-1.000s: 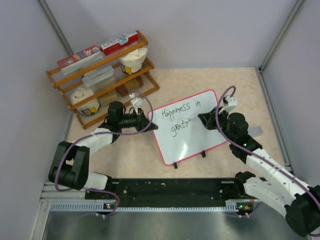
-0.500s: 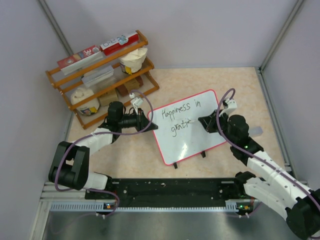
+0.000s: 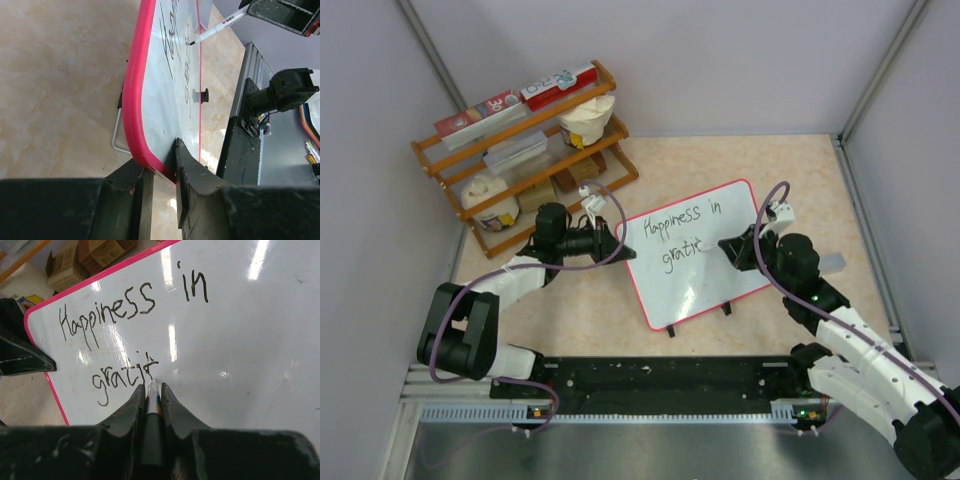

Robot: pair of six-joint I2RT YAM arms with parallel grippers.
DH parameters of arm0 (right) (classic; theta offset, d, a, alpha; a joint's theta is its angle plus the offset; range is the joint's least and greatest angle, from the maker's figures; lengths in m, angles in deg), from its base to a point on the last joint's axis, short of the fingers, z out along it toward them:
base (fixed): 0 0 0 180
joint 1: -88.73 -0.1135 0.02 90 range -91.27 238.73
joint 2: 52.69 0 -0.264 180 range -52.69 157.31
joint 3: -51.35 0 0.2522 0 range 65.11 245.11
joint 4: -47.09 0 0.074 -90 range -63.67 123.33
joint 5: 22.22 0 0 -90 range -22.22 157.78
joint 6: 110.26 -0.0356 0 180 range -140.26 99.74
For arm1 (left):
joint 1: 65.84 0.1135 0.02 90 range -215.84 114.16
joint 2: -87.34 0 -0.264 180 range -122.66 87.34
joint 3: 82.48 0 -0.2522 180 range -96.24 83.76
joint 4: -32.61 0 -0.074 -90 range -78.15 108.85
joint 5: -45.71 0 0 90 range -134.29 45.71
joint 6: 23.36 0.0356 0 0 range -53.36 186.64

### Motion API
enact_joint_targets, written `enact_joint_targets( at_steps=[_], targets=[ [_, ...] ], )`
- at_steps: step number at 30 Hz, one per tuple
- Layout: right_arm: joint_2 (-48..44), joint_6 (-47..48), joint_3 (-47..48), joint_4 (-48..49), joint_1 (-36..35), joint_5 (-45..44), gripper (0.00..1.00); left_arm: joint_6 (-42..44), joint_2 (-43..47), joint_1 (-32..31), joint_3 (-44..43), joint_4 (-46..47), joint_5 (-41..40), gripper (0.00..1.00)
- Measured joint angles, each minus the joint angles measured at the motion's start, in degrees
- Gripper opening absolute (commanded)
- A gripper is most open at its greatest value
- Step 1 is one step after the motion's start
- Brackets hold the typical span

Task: Write a sentence on the whiteboard

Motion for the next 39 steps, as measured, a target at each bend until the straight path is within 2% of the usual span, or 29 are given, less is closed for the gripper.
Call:
enact_joint_targets(
  at_steps=[39],
  targets=[
    [1.84, 0.39, 3.43, 0.74, 0.02, -3.74, 0.0, 0.0, 0.0, 0.0, 0.0, 0.0, 0.04, 0.0]
  ],
)
